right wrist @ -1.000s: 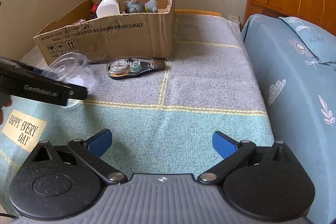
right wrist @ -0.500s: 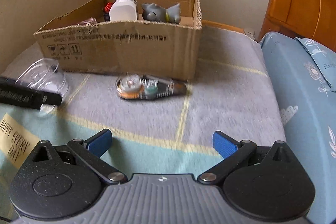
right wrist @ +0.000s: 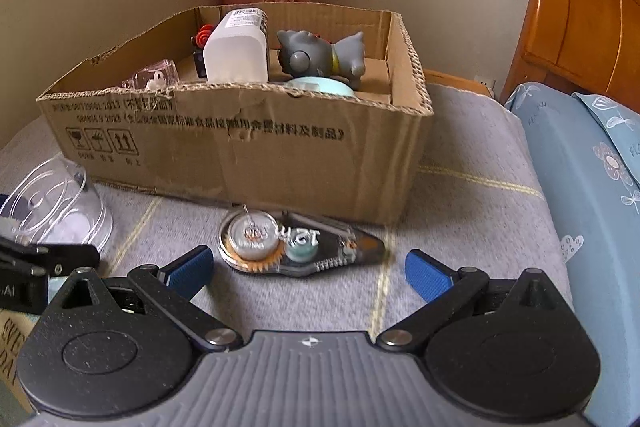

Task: Organize rigid objects
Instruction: 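Grasp the clear container with the left tool while the right tool grasps the correction tape, then place the clear container in the box with the left tool while the right tool drops the tape in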

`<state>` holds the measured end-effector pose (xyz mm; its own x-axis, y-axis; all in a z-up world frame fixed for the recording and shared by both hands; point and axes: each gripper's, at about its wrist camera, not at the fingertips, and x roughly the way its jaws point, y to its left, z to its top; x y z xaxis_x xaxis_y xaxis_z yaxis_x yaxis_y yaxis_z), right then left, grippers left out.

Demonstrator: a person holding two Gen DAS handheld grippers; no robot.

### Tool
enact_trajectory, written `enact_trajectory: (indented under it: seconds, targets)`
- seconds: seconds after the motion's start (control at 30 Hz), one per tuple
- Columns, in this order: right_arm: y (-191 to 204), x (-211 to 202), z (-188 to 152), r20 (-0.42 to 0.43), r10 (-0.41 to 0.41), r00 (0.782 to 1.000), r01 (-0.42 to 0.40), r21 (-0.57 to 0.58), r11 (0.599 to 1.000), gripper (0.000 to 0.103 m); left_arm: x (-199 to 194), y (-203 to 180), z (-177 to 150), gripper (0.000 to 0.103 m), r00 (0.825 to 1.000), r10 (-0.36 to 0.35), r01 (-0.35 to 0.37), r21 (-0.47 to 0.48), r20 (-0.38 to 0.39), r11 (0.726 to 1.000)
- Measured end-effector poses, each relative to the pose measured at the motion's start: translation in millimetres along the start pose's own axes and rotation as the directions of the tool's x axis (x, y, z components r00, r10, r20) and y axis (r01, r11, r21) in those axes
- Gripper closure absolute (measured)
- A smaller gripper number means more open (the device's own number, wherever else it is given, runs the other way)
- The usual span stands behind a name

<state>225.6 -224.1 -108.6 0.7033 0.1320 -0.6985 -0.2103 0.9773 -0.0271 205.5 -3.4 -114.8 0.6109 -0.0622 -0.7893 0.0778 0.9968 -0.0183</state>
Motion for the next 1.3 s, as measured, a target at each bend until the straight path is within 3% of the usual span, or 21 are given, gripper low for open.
enact_trajectory:
  seconds: [0.47, 0.6, 1.0, 1.1, 1.23, 1.3]
  targets:
    - [8, 11, 12, -0.005, -0.022, 1.0, 0.022, 0.017, 1.0, 0.0, -3, 2, -3, 0.001, 1.0, -0.001, 0.001, 0.006, 0.024, 1.0]
    - [10, 5, 11, 0.002, -0.018, 1.0, 0.018, 0.009, 1.0, 0.011, -3, 2, -3, 0.001, 1.0, -0.001, 0.001, 0.007, 0.024, 1.0]
    - [7, -10, -5, -0.005, 0.001, 1.0, -0.001, 0.008, 1.0, 0.011, 2, -3, 6, 0.003, 0.999, -0.025, 0.024, 0.038, 0.021, 0.999]
    - [6, -14, -7, -0.006, -0.001, 1.0, 0.001, 0.013, 1.0, 0.011, 3, -7, 9, 0.008, 0.999, -0.036, 0.035, 0.041, 0.029, 0.999]
    - [5, -16, -9, -0.014, 0.005, 1.0, -0.005, 0.003, 1.0, 0.011, 1, -9, 13, 0.029, 0.998, -0.052, 0.049, 0.062, 0.041, 0.997]
    - [5, -18, -10, -0.019, 0.009, 1.0, -0.009, -0.006, 1.0, 0.011, 1, -9, 17, 0.029, 0.997, -0.065, 0.062, 0.07, 0.029, 0.996]
